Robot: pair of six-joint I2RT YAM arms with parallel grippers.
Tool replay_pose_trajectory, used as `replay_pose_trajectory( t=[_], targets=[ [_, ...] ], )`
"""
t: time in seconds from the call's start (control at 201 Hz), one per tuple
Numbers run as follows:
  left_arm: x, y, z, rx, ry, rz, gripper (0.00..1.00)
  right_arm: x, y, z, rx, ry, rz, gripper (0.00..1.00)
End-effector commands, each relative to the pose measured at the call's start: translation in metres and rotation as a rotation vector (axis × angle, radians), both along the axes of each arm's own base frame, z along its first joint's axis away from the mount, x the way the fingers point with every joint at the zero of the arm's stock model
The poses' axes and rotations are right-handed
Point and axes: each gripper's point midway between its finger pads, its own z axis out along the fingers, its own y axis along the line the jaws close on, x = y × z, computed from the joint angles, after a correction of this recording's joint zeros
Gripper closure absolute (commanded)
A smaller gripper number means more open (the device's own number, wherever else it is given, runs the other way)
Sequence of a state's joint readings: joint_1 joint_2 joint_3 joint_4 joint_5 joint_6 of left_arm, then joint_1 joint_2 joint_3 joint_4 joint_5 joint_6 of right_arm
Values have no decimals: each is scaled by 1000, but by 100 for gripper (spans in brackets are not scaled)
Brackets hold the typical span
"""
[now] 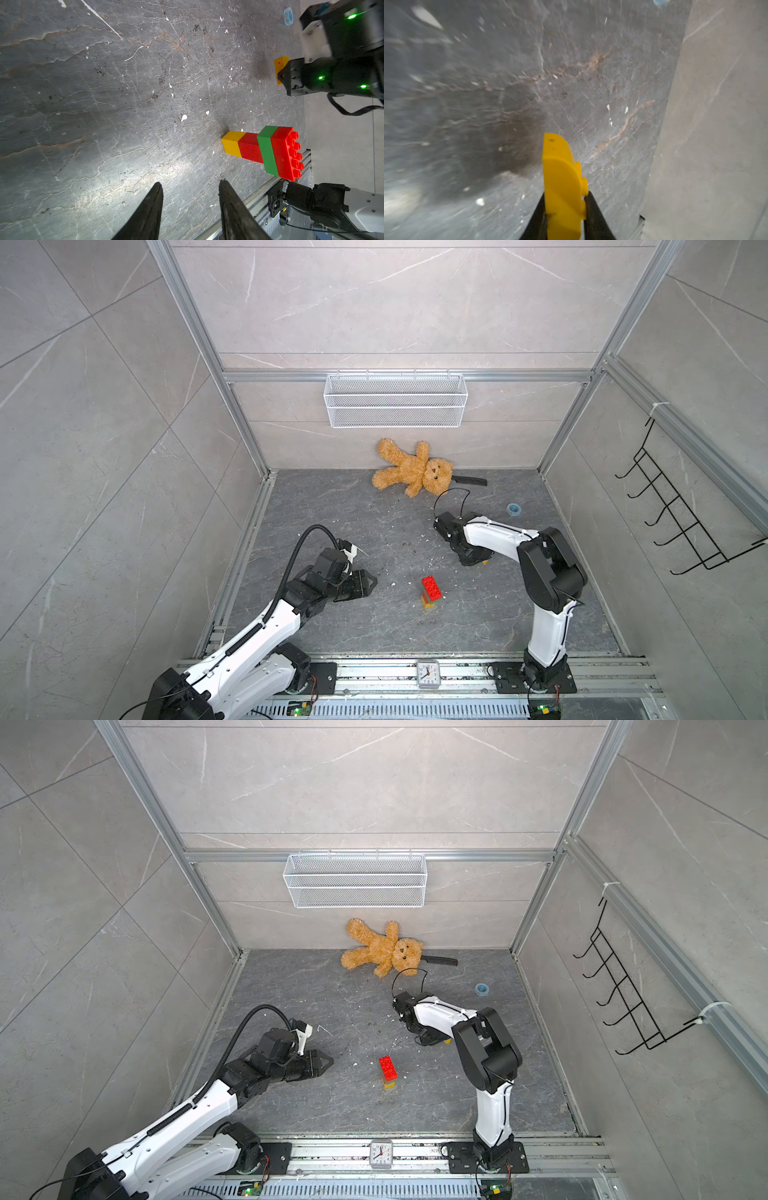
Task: Assemble an ice cream with lego
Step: Adjust the lego brick at the center of the board.
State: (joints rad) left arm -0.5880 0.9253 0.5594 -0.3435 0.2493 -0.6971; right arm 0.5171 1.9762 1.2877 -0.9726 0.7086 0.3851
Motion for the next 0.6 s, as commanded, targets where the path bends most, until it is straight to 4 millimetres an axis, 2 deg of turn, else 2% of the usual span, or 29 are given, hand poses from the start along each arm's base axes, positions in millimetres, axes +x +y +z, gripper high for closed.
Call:
replay_pose_trajectory(
  t=[0.0,0.144,0.279,0.428,0.597],
  targets=[
    [0,-6,5,-51,-20,-20,53,-3,-14,6,-134,14,-12,75],
    [-1,-5,0,-40,-17,-29,53,-8,-9,-8,-119,85,-12,74],
    [-2,-5,-4,-34,-12,-32,53,-16,-3,-22,-116,155,-10,66],
    [-3,-4,-8,-27,-10,-34,53,-18,4,-27,-116,186,-10,58],
    [-5,-1,-11,-24,-11,-28,53,-24,25,-26,-22,197,-1,46]
  ],
)
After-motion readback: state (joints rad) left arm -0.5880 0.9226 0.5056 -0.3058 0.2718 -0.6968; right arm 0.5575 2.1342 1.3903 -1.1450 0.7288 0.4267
